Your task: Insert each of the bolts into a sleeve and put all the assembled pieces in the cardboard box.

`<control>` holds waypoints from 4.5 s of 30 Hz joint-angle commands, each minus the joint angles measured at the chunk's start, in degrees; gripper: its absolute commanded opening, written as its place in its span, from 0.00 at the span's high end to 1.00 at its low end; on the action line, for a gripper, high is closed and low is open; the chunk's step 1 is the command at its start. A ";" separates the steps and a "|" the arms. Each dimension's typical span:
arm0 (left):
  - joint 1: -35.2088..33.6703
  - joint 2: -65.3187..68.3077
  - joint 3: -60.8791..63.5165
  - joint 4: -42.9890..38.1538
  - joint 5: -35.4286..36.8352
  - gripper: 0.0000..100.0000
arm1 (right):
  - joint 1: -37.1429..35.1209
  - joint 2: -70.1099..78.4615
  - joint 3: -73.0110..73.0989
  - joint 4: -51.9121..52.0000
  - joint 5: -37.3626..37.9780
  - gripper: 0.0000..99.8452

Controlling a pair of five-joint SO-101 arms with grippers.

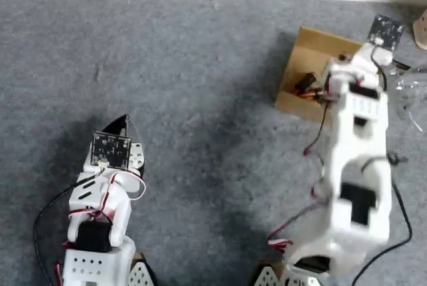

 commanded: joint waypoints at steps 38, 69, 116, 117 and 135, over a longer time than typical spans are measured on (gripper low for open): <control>1.10 -0.40 1.10 -1.49 -0.26 0.99 | -5.23 14.11 -48.48 47.43 -17.93 0.74; 1.10 -0.40 1.10 -1.23 -0.26 0.99 | -17.45 -59.56 46.73 9.71 -3.43 0.88; -3.65 -0.84 1.19 43.08 -0.35 0.99 | -13.14 -111.78 98.33 27.56 -3.34 0.88; -6.02 -0.84 1.19 43.16 -0.26 0.99 | -13.14 -111.78 98.33 28.26 -3.34 0.88; -13.76 -0.84 1.19 43.25 -0.18 0.99 | -13.32 -111.34 98.33 32.04 -3.34 0.88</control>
